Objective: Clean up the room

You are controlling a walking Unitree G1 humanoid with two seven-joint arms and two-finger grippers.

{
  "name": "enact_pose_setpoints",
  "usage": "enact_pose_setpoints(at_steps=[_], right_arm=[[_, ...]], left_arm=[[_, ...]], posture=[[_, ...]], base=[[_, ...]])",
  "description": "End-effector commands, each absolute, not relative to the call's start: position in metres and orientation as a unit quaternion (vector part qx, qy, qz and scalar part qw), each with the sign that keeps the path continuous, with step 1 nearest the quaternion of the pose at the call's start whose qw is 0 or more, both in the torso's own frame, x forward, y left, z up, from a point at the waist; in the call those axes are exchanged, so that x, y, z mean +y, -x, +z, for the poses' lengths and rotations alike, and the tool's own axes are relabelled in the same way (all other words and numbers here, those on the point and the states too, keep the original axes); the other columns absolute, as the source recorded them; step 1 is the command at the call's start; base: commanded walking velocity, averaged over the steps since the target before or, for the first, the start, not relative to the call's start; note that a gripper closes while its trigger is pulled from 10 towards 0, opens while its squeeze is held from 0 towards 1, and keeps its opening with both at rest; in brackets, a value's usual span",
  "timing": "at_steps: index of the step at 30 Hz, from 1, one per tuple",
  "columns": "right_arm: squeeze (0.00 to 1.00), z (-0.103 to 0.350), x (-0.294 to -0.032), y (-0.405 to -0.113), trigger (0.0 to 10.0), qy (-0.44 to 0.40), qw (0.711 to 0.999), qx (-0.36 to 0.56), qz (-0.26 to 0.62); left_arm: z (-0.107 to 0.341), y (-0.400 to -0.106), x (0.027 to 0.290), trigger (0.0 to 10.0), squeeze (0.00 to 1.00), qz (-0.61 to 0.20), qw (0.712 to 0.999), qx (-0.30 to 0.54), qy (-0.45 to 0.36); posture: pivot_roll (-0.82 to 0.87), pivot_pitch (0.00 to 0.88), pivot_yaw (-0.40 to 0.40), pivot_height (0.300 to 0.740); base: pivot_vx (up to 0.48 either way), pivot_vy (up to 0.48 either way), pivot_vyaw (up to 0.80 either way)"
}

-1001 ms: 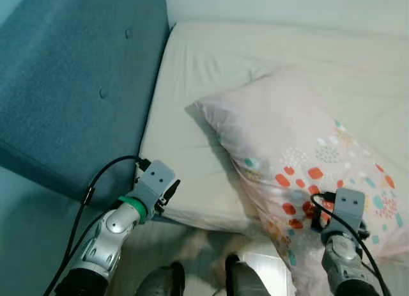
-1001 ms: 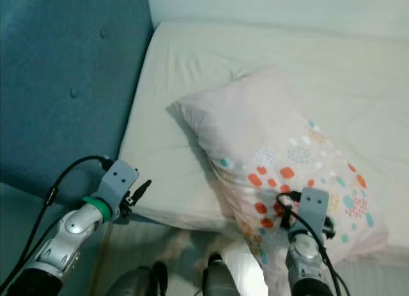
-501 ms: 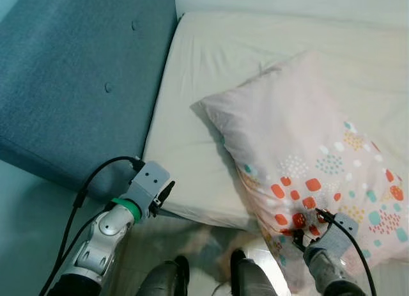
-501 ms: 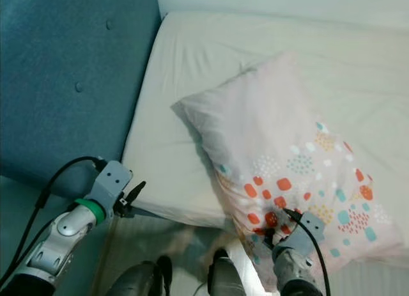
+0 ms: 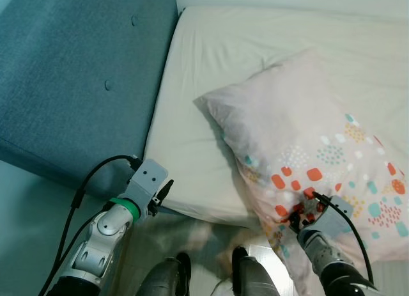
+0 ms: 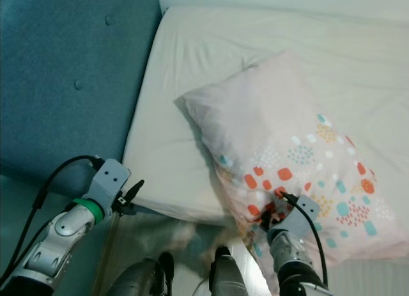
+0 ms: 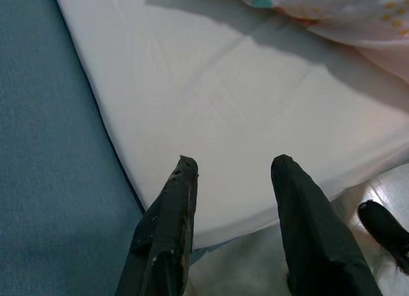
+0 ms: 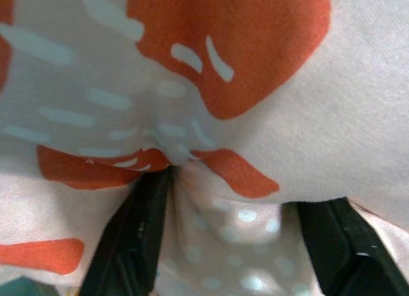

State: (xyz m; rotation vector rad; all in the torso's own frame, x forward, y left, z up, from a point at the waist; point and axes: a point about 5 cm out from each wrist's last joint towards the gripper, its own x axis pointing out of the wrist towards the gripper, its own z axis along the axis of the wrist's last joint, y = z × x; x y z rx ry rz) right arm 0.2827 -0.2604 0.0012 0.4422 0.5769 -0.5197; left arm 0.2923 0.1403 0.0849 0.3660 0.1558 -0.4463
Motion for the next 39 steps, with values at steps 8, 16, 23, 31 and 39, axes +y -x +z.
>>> enact_pose_setpoints(at_steps=[8,16,23,31,39], right_arm=[[0.0,0.008,-0.27,-0.284,0.0,-0.223,0.905,0.244,-0.268],[0.0,0.025,-0.275,-0.297,0.0,-0.231,0.917,0.191,-0.264],[0.0,0.041,-0.263,-0.313,0.0,-0.274,0.933,0.134,-0.188],[0.0,0.083,-0.231,-0.342,0.0,-0.364,0.931,0.021,-0.01],[0.0,0.127,-0.201,-0.36,0.0,-0.406,0.903,-0.058,0.124]], left_arm=[[0.075,-0.288,0.15,10.0,0.0,-0.204,0.957,0.103,-0.18],[0.075,-0.29,0.152,10.0,0.0,-0.197,0.958,0.105,-0.182],[0.078,-0.295,0.152,10.0,0.0,-0.189,0.96,0.098,-0.181],[0.117,-0.317,0.16,10.0,0.0,-0.152,0.979,0.036,-0.133],[0.193,-0.338,0.171,10.0,0.0,-0.135,0.985,-0.072,-0.083]], posture=[[0.08,0.307,0.194,0.714],[0.08,0.302,0.193,0.714],[0.07,0.283,0.185,0.714],[0.05,0.254,0.166,0.714],[0.05,0.22,0.148,0.714]], base=[[0.0,0.0,0.0],[0.0,0.0,0.0],[0.0,0.0,0.0],[0.0,0.0,0.0],[0.0,0.0,0.0]])
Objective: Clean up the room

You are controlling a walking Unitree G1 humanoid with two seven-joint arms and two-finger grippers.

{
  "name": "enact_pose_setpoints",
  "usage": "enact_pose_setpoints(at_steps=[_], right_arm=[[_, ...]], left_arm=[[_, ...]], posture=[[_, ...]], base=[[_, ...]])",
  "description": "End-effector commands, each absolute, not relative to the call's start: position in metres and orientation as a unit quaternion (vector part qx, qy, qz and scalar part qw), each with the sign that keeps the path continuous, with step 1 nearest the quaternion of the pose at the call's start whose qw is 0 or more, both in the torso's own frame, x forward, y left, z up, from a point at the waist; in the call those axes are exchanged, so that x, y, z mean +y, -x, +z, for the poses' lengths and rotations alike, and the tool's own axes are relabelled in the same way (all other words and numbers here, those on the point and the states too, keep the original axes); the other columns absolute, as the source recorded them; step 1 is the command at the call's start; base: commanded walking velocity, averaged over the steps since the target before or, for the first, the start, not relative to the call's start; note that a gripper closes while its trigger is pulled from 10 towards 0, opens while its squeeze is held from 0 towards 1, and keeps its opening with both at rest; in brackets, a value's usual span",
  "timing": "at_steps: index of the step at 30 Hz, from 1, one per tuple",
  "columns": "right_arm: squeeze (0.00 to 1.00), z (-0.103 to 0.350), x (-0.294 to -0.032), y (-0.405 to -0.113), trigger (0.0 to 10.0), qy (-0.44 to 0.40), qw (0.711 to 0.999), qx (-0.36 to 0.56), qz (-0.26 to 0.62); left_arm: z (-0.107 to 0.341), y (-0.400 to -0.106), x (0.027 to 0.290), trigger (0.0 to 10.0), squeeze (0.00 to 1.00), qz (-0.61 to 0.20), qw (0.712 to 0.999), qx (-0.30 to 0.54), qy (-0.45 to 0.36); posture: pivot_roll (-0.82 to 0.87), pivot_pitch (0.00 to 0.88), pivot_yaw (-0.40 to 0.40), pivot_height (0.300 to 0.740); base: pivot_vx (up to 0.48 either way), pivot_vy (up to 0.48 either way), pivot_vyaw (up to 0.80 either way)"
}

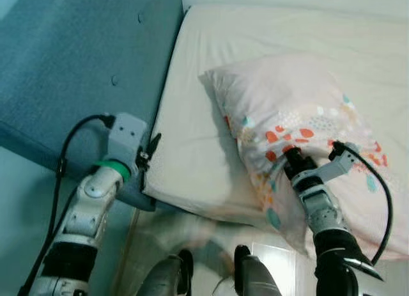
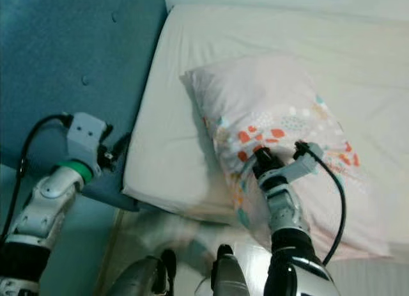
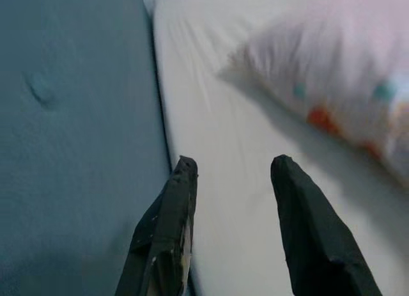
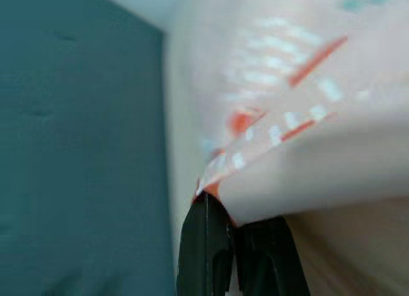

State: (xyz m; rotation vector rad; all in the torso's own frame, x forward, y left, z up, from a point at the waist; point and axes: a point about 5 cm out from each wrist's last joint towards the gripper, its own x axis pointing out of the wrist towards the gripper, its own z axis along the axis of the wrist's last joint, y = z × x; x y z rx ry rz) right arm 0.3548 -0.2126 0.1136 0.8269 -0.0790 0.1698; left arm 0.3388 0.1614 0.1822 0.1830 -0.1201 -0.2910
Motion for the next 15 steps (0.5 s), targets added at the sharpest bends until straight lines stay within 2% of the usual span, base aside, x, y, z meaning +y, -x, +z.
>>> enact_pose_setpoints(at_steps=[1,3,4,6,10,12,15], right_arm=[[0.0,0.127,-0.201,-0.36,0.0,-0.406,0.903,-0.058,0.124],[0.0,0.155,-0.178,-0.374,0.0,-0.413,0.885,-0.084,0.198],[0.0,0.155,-0.178,-0.374,0.0,-0.413,0.885,-0.084,0.198],[0.0,0.183,-0.157,-0.383,0.0,-0.416,0.863,-0.113,0.265],[0.0,0.212,-0.138,-0.388,0.0,-0.406,0.843,-0.143,0.323],[0.0,0.236,-0.123,-0.39,0.0,-0.381,0.831,-0.167,0.369],[0.0,0.252,-0.114,-0.39,0.0,-0.348,0.824,-0.185,0.407]], left_arm=[[0.193,-0.338,0.171,10.0,0.0,-0.135,0.985,-0.072,-0.083],[0.234,-0.346,0.173,10.0,0.0,-0.127,0.982,-0.132,-0.055],[0.234,-0.346,0.173,10.0,0.0,-0.127,0.982,-0.132,-0.055],[0.263,-0.349,0.172,10.0,0.0,-0.127,0.976,-0.175,-0.034],[0.281,-0.349,0.168,10.0,0.0,-0.131,0.97,-0.203,-0.016],[0.293,-0.347,0.164,10.0,0.0,-0.137,0.965,-0.222,-0.004],[0.299,-0.345,0.16,10.0,0.0,-0.142,0.962,-0.232,0.003]], posture=[[0.05,0.22,0.148,0.714],[0.06,0.2,0.139,0.714],[0.06,0.2,0.139,0.714],[0.06,0.189,0.135,0.714],[0.06,0.173,0.13,0.714],[0.06,0.166,0.129,0.714],[0.06,0.156,0.126,0.714]], base=[[0.0,0.0,0.0],[0.0,0.0,0.0],[0.0,0.0,0.0],[0.0,0.0,0.0],[0.0,0.0,0.0],[0.0,0.0,0.0],[0.0,0.0,0.0]])
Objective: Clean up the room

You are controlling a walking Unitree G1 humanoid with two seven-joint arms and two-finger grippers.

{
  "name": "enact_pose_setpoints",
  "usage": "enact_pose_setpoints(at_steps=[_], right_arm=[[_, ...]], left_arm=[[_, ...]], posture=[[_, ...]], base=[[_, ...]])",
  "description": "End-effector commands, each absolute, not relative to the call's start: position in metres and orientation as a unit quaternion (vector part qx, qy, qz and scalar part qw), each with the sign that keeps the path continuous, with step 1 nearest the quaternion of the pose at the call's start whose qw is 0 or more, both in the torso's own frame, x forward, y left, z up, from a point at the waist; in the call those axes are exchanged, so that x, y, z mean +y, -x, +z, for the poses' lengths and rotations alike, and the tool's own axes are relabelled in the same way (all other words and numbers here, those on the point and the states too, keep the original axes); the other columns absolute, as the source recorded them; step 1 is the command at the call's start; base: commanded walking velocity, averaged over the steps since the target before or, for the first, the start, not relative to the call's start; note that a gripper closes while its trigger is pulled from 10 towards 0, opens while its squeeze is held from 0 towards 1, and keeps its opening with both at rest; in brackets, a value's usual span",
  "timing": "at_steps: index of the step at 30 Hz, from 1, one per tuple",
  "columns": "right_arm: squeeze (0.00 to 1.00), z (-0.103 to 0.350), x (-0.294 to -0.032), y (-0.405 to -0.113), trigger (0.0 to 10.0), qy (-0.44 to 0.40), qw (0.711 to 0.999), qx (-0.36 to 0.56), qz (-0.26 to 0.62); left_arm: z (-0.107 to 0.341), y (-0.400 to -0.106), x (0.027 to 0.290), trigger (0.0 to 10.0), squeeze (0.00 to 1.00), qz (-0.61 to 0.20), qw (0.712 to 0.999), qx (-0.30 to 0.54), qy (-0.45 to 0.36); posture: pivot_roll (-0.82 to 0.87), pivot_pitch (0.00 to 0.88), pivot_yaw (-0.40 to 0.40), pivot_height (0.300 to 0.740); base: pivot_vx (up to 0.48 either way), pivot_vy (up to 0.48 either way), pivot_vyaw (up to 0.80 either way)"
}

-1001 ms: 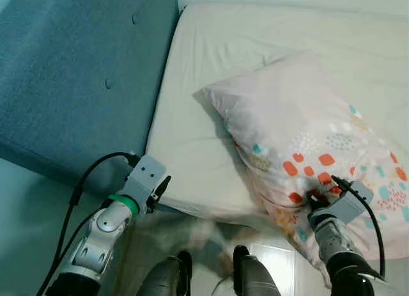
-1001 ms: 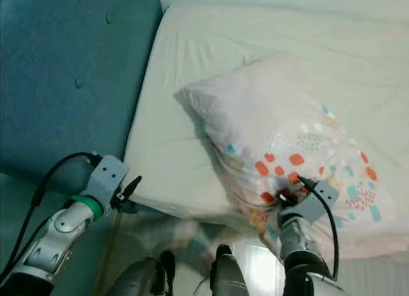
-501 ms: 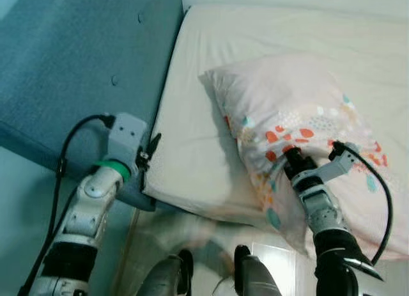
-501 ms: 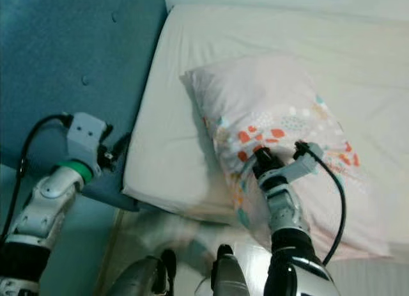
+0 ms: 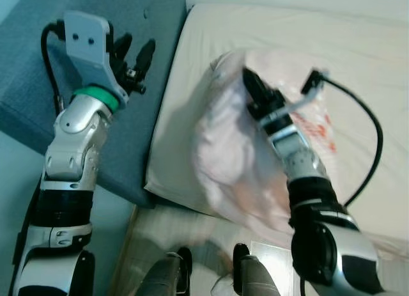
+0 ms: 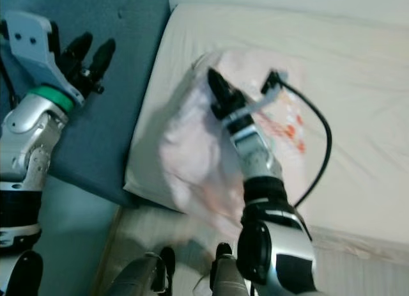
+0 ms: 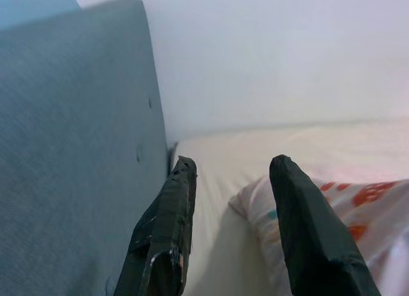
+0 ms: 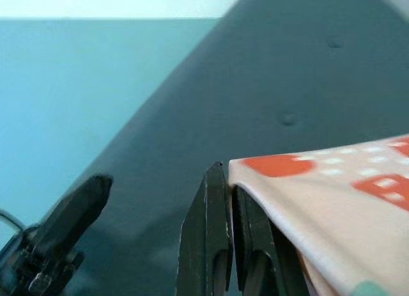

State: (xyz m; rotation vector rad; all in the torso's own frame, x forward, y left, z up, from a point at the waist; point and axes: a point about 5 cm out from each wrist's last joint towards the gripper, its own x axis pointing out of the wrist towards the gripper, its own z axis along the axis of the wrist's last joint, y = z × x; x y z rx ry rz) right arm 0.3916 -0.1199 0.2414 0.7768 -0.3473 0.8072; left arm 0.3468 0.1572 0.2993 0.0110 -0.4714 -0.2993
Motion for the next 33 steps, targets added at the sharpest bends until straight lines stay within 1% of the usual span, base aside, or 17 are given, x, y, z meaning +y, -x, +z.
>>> enact_pose_setpoints(at_steps=[1,4,5,7,8,10,11,12,13,14,16,17,20,21,25,27,33], right_arm=[[0.0,0.252,-0.114,-0.39,0.0,-0.348,0.824,-0.185,0.407],[0.0,0.271,-0.104,-0.392,0.0,-0.261,0.834,-0.194,0.445],[0.0,0.271,-0.104,-0.392,0.0,-0.261,0.834,-0.194,0.445],[0.0,0.253,-0.097,-0.398,0.0,-0.18,0.871,-0.136,0.436],[0.0,0.253,-0.097,-0.398,0.0,-0.18,0.871,-0.136,0.436],[0.0,0.227,-0.094,-0.4,0.0,-0.165,0.896,-0.076,0.406],[0.0,0.227,-0.094,-0.4,0.0,-0.165,0.896,-0.076,0.406],[0.0,0.215,-0.094,-0.401,2.1,-0.162,0.908,-0.046,0.383],[0.0,0.183,-0.092,-0.398,10.0,-0.147,0.932,0.027,0.33],[0.0,0.183,-0.092,-0.398,10.0,-0.147,0.932,0.027,0.33],[0.0,0.147,-0.092,-0.392,10.0,-0.118,0.95,0.104,0.268],[0.0,0.131,-0.089,-0.386,10.0,-0.098,0.951,0.132,0.26],[0.0,0.12,-0.085,-0.38,10.0,-0.09,0.947,0.151,0.268],[1.0,0.108,-0.077,-0.372,10.0,-0.096,0.934,0.168,0.302],[1.0,0.107,-0.075,-0.37,10.0,-0.1,0.929,0.168,0.313],[1.0,0.099,-0.089,-0.365,10.0,-0.092,0.924,0.176,0.328],[1.0,0.09,-0.098,-0.359,10.0,-0.062,0.92,0.186,0.34]], left_arm=[[0.299,-0.345,0.16,10.0,0.0,-0.142,0.962,-0.232,0.003],[0.306,-0.344,0.157,10.0,0.0,-0.147,0.96,-0.239,0.013],[0.306,-0.344,0.157,10.0,0.0,-0.147,0.96,-0.239,0.013],[0.311,-0.343,0.158,10.0,0.0,-0.145,0.959,-0.242,0.023],[0.311,-0.343,0.158,10.0,0.0,-0.145,0.959,-0.242,0.023],[0.311,-0.343,0.158,10.0,0.0,-0.146,0.959,-0.241,0.025],[0.311,-0.343,0.158,10.0,0.0,-0.146,0.959,-0.241,0.025],[0.31,-0.343,0.158,10.0,0.0,-0.145,0.96,-0.239,0.024],[0.308,-0.342,0.157,10.0,0.0,-0.146,0.96,-0.237,0.02],[0.308,-0.342,0.157,10.0,0.0,-0.146,0.96,-0.237,0.02],[0.305,-0.34,0.156,10.0,0.0,-0.146,0.961,-0.234,0.016],[0.303,-0.339,0.156,10.0,0.0,-0.149,0.961,-0.231,0.015],[0.3,-0.337,0.153,10.0,0.0,-0.155,0.962,-0.226,0.011],[0.296,-0.336,0.15,10.0,0.0,-0.164,0.962,-0.219,0.006],[0.295,-0.336,0.149,10.0,0.0,-0.166,0.962,-0.217,0.005],[0.278,-0.333,0.138,10.0,0.0,-0.186,0.963,-0.197,-0.007],[0.266,-0.331,0.133,10.0,0.0,-0.196,0.963,-0.183,-0.022]], posture=[[0.06,0.156,0.126,0.714],[0.06,0.147,0.12,0.714],[0.06,0.147,0.12,0.714],[0.06,0.145,0.116,0.714],[0.06,0.145,0.116,0.714],[0.06,0.145,0.115,0.714],[0.06,0.145,0.115,0.714],[0.07,0.146,0.112,0.714],[0.08,0.15,0.109,0.714],[0.08,0.15,0.109,0.714],[0.08,0.15,0.109,0.714],[0.08,0.159,0.111,0.714],[0.08,0.162,0.113,0.714],[0.08,0.162,0.113,0.714],[0.08,0.162,0.113,0.714],[0.04,0.16,0.111,0.714],[0.03,0.151,0.104,0.714]], base=[[0.0,0.0,0.0],[0.0,0.0,0.0],[0.0,0.0,0.0],[0.0,0.0,0.0],[0.0,0.0,0.0],[0.0,0.0,0.0],[0.0,0.0,0.0],[0.0,0.0,0.0],[0.0,0.0,0.0],[0.0,0.0,0.0],[0.0,0.0,0.0],[0.0,0.0,0.0],[0.0,0.0,0.0],[0.0,0.0,0.0],[0.0,0.0,0.0],[0.0,0.0,0.0],[0.0,0.0,0.0]])
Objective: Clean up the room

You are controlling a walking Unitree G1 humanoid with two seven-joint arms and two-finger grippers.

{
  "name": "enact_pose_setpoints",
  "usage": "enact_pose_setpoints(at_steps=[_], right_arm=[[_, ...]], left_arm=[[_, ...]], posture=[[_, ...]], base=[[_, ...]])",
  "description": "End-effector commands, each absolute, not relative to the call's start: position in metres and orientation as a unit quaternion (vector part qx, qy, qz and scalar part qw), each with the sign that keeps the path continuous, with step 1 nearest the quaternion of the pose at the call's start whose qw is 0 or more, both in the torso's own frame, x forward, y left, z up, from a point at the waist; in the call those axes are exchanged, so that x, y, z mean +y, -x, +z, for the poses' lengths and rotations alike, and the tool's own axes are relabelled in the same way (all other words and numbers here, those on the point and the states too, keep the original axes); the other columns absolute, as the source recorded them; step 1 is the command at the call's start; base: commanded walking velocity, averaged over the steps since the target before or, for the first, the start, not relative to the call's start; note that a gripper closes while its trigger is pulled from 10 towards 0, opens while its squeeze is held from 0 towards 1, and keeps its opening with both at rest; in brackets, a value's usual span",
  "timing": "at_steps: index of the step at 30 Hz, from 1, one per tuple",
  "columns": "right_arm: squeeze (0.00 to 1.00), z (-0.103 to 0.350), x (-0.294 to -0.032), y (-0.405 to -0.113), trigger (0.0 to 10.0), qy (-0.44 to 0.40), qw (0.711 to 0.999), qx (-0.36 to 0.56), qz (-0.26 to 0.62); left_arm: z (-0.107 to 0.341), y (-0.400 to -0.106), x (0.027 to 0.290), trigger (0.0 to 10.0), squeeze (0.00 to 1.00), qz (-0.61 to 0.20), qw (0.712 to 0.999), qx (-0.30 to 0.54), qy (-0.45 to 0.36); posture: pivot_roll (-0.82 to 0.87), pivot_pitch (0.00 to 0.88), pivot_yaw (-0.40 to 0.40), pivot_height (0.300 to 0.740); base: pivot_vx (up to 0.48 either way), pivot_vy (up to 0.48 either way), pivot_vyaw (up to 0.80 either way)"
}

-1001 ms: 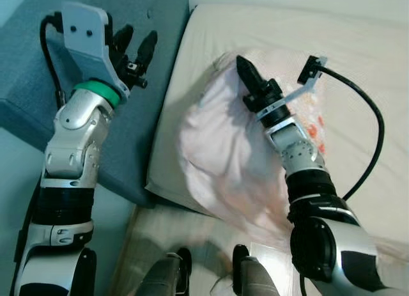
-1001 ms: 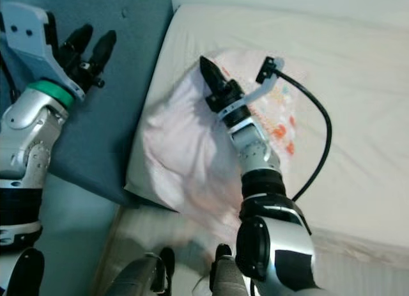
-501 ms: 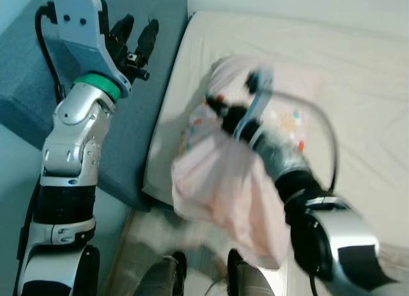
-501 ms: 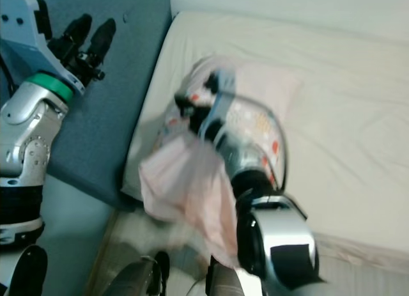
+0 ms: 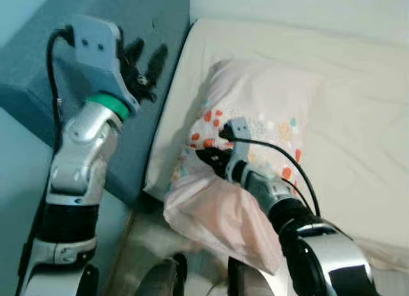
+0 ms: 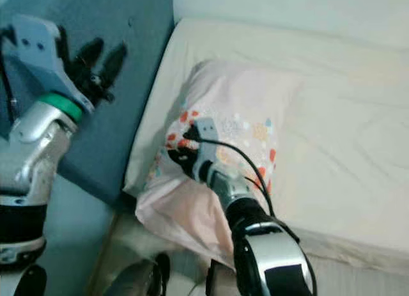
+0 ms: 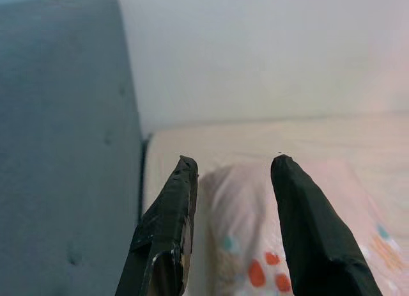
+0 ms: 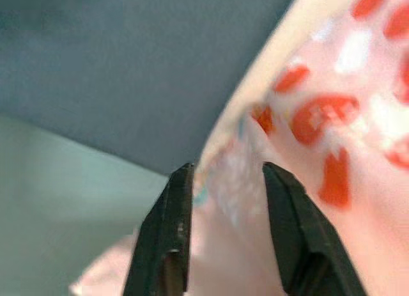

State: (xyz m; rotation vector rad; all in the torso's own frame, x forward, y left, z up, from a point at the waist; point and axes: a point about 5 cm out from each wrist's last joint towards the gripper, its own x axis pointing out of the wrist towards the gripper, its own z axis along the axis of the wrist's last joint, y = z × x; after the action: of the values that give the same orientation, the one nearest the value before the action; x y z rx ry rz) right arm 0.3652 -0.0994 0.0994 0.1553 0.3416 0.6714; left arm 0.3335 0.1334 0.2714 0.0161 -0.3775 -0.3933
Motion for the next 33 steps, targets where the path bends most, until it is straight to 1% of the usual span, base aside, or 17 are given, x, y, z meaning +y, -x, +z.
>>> enact_pose_setpoints(at_steps=[1,2,4,5,10,12,16,18,19,21,23,24,25,27,28,29,33], right_arm=[[1.0,0.09,-0.098,-0.359,10.0,-0.062,0.92,0.186,0.34],[1.0,0.09,-0.098,-0.359,10.0,-0.062,0.92,0.186,0.34],[0.0,0.065,-0.12,-0.339,10.0,-0.014,0.914,0.218,0.341],[0.0,0.055,-0.132,-0.329,10.0,0.002,0.913,0.233,0.336],[0.0,0.044,-0.148,-0.312,10.0,0.022,0.91,0.247,0.332],[0.0,0.043,-0.165,-0.295,10.0,0.104,0.901,0.238,0.348],[0.0,0.052,-0.17,-0.291,10.0,0.135,0.901,0.206,0.358],[0.0,0.095,-0.176,-0.296,10.0,0.116,0.93,0.083,0.338],[0.0,0.095,-0.176,-0.296,10.0,0.116,0.93,0.083,0.338],[0.0,0.126,-0.178,-0.295,10.0,0.083,0.944,0.005,0.319],[0.0,0.135,-0.179,-0.294,10.0,0.058,0.95,-0.018,0.305],[0.0,0.138,-0.185,-0.298,10.0,0.042,0.965,-0.032,0.257],[0.0,0.138,-0.185,-0.298,10.0,0.042,0.965,-0.032,0.257],[0.0,0.12,-0.209,-0.308,10.0,0.02,0.995,0.002,0.099],[0.0,0.12,-0.209,-0.308,10.0,0.02,0.995,0.002,0.099],[0.0,0.109,-0.215,-0.31,10.0,0.019,0.999,0.024,0.044],[0.0,0.097,-0.215,-0.309,10.0,0.008,0.999,0.048,0.016]], left_arm=[[0.266,-0.331,0.133,10.0,0.0,-0.196,0.963,-0.183,-0.022],[0.266,-0.331,0.133,10.0,0.0,-0.196,0.963,-0.183,-0.022],[0.25,-0.328,0.128,10.0,0.0,-0.206,0.965,-0.162,-0.026],[0.244,-0.327,0.127,10.0,0.0,-0.209,0.965,-0.156,-0.026],[0.24,-0.326,0.125,10.0,0.0,-0.212,0.965,-0.15,-0.025],[0.238,-0.325,0.125,10.0,0.0,-0.213,0.966,-0.145,-0.026],[0.237,-0.325,0.125,10.0,0.0,-0.214,0.966,-0.142,-0.026],[0.234,-0.324,0.122,10.0,0.0,-0.22,0.966,-0.136,-0.026],[0.234,-0.324,0.122,10.0,0.0,-0.22,0.966,-0.136,-0.026],[0.23,-0.322,0.119,10.0,0.0,-0.225,0.965,-0.131,-0.025],[0.228,-0.322,0.117,10.0,0.0,-0.228,0.965,-0.129,-0.026],[0.225,-0.321,0.116,10.0,0.0,-0.231,0.965,-0.124,-0.03],[0.225,-0.321,0.116,10.0,0.0,-0.231,0.965,-0.124,-0.03],[0.211,-0.324,0.115,10.0,0.0,-0.224,0.968,-0.098,-0.054],[0.211,-0.324,0.115,10.0,0.0,-0.224,0.968,-0.098,-0.054],[0.203,-0.325,0.116,10.0,0.0,-0.22,0.97,-0.084,-0.069],[0.191,-0.326,0.118,10.0,0.0,-0.222,0.969,-0.064,-0.082]], posture=[[0.03,0.151,0.104,0.714],[0.03,0.151,0.104,0.714],[0.0,0.15,0.088,0.714],[0.0,0.151,0.088,0.714],[-0.01,0.153,0.091,0.714],[-0.01,0.157,0.099,0.714],[-0.01,0.157,0.102,0.714],[-0.01,0.158,0.109,0.714],[-0.01,0.158,0.109,0.714],[-0.02,0.157,0.112,0.714],[-0.02,0.157,0.112,0.714],[-0.02,0.156,0.112,0.714],[-0.02,0.156,0.112,0.714],[-0.02,0.155,0.113,0.714],[-0.02,0.155,0.113,0.714],[-0.02,0.154,0.116,0.714],[-0.02,0.154,0.117,0.714]], base=[[0.0,0.0,0.0],[0.0,0.0,0.0],[0.0,0.0,0.0],[0.0,0.0,0.0],[0.0,0.0,0.0],[0.0,0.0,0.0],[0.0,0.0,0.0],[0.0,0.0,0.0],[0.0,0.0,0.0],[0.0,0.0,0.0],[0.0,0.0,0.0],[0.0,0.0,0.0],[0.0,0.0,0.0],[0.0,0.0,0.0],[0.0,0.0,0.0],[0.0,0.0,0.0],[0.0,0.0,0.0]])
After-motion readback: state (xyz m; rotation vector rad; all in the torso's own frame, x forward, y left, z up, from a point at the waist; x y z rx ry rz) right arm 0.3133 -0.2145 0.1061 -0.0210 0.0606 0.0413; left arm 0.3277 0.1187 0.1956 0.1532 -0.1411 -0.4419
